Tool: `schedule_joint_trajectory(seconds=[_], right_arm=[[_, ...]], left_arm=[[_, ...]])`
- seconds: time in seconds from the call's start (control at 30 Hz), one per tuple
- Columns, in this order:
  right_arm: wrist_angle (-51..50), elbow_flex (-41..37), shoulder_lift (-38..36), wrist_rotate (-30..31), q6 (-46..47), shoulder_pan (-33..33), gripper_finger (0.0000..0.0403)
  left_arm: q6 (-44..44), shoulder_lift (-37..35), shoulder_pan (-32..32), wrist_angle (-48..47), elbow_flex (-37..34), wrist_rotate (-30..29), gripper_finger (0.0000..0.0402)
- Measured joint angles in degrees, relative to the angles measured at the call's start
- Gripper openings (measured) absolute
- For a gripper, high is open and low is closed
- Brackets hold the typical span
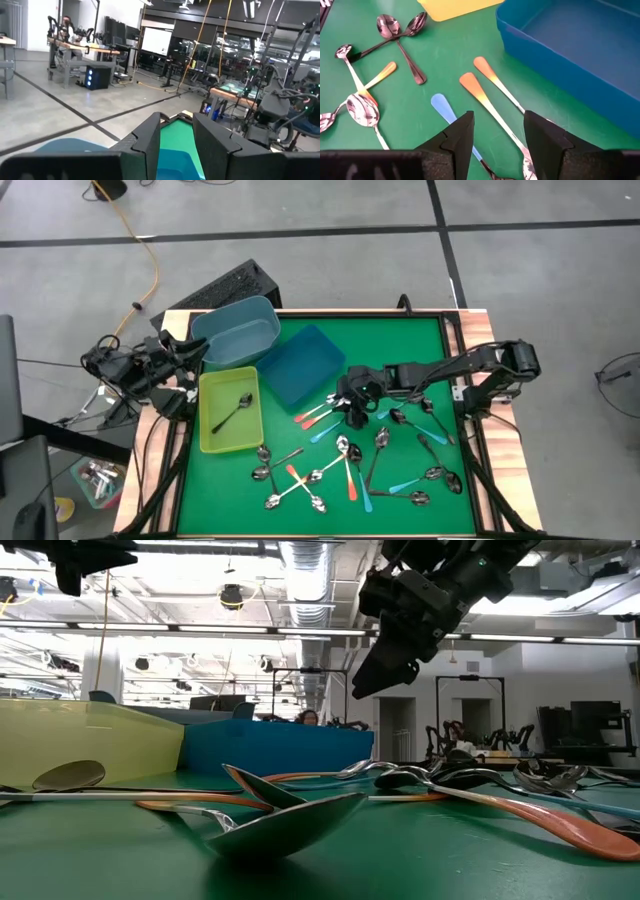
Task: Sort silverware by color (type)
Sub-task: Put the blue spoon into the light blue bin
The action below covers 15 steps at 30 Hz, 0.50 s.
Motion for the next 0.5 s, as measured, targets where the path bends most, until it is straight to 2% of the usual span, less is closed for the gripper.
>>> schedule_joint_trajectory(seconds=[0.5], right_arm=[[1.3,0.0,0.0,-0.1,0.0,0.0,0.0182]], left_arm=[[-1.2,0.0,0.0,-0.9,0.0,-0.5,0.0101]])
